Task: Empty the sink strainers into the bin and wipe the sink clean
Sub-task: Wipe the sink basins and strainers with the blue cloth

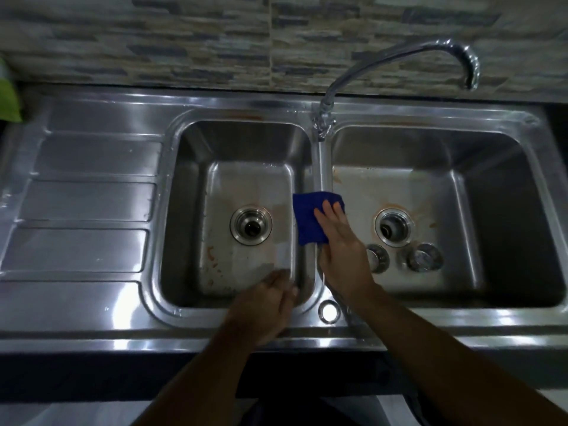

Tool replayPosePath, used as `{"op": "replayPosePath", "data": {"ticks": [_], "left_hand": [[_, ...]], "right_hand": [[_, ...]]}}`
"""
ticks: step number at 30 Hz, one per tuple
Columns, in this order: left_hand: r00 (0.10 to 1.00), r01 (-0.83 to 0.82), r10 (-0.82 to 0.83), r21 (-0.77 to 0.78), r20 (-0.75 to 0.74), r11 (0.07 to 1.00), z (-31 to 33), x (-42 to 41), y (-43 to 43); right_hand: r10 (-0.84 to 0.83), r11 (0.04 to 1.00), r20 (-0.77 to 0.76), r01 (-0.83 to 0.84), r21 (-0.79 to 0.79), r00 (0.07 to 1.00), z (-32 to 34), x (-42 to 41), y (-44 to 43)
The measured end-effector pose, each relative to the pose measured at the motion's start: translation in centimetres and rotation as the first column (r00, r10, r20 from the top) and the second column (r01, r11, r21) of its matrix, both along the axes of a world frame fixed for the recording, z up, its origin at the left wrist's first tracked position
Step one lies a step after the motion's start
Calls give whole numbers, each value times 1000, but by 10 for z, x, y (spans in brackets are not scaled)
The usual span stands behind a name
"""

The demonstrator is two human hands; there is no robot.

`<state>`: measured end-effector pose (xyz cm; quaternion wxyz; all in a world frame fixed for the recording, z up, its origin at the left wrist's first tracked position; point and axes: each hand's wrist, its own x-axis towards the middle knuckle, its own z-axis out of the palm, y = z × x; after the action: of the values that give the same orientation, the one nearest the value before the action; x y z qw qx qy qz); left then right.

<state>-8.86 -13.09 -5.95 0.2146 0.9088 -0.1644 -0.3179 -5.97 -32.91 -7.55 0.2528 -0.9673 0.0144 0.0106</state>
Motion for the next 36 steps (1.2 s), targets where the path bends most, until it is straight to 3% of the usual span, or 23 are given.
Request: {"op": "replayPosePath", "data": {"ticks": [2, 4, 9, 13, 20, 26, 29, 32, 34, 36], "left_hand": [[999, -37, 38, 54, -3, 998, 0, 23, 33], [994, -75, 65, 111, 87, 991, 3, 46, 66], [924, -112, 99, 11, 369, 994, 16, 97, 122], [884, -106, 91, 7, 459, 994, 9, 121, 145], [837, -118, 127, -51, 532, 992, -17, 125, 156], [808, -72, 102, -75, 580, 995, -27, 127, 161], [801, -56, 100, -91, 591, 994, -32, 127, 163], [799, -66, 121, -114, 589, 991, -34, 129, 164], [792, -69, 130, -124, 597, 990, -33, 128, 162], [784, -70, 138, -135, 605, 988, -31, 127, 162]], "right_hand": [[4, 1000, -25, -4, -24, 1000, 0, 18, 0], [1, 999, -35, -3, -40, 999, 3, 50, 1], [-40, 998, -76, 37, -46, 996, 21, 112, 2], [-181, 976, 53, 172, 134, 982, 28, 93, 18], [-568, 763, 183, 429, 483, 802, 31, 153, 59], [-617, 702, 122, 474, 532, 777, 13, 208, 104], [-474, 849, 123, 415, 328, 872, 2, 235, 126], [-93, 991, 168, 74, 112, 981, -7, 246, 152], [159, 976, 156, -179, 126, 975, -3, 257, 168], [304, 940, 131, -319, 121, 944, 2, 271, 176]]}}
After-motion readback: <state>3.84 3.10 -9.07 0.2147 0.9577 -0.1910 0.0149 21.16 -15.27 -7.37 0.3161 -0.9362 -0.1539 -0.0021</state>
